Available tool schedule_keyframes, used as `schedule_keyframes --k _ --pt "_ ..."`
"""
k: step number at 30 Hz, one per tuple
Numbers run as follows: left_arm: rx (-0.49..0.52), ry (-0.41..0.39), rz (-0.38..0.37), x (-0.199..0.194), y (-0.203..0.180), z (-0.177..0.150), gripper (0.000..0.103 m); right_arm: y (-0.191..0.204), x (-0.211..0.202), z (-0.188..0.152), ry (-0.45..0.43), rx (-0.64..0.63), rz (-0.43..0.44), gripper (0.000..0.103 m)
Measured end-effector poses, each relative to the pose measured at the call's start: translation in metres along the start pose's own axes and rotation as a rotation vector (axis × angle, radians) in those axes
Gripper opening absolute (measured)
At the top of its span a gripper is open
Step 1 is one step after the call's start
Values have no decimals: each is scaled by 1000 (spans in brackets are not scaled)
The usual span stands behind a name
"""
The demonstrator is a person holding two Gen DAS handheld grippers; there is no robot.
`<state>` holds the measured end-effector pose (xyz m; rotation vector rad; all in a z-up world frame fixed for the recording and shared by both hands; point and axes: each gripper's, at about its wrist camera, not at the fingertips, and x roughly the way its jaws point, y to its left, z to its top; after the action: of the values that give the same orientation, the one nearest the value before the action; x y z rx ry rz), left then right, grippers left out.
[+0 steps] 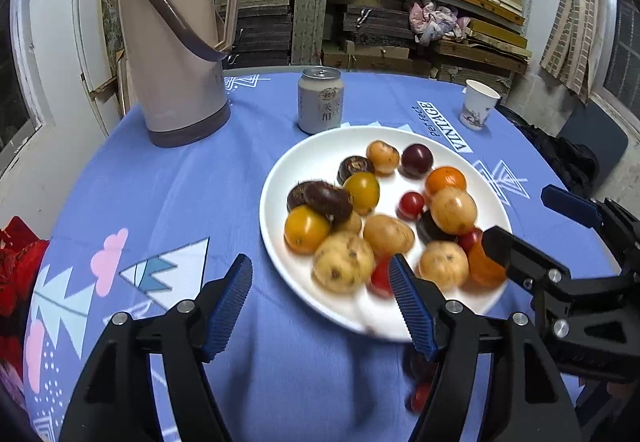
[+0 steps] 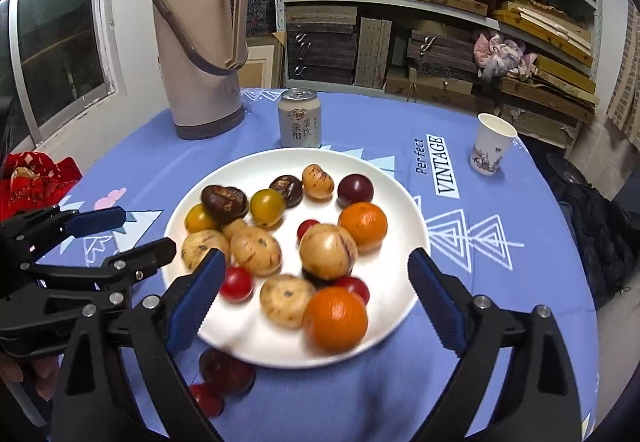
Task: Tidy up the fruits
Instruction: 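Withdraw both open tools from the plate toward the last fruits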
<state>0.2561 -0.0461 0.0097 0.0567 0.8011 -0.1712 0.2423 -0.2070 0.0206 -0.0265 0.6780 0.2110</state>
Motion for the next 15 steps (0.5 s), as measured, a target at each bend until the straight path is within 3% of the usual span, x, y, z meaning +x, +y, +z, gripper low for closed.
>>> schedule_keyframes --k 12,14,15 --pt "9 16 -3 -23 -7 -50 72 3 -28 -45 2 29 -4 91" --pt "10 20 -2 -26 -7 -57 77 2 -32 -51 3 35 -10 91" --pt "14 20 3 -28 -6 -60 85 1 -33 -52 3 38 -11 91"
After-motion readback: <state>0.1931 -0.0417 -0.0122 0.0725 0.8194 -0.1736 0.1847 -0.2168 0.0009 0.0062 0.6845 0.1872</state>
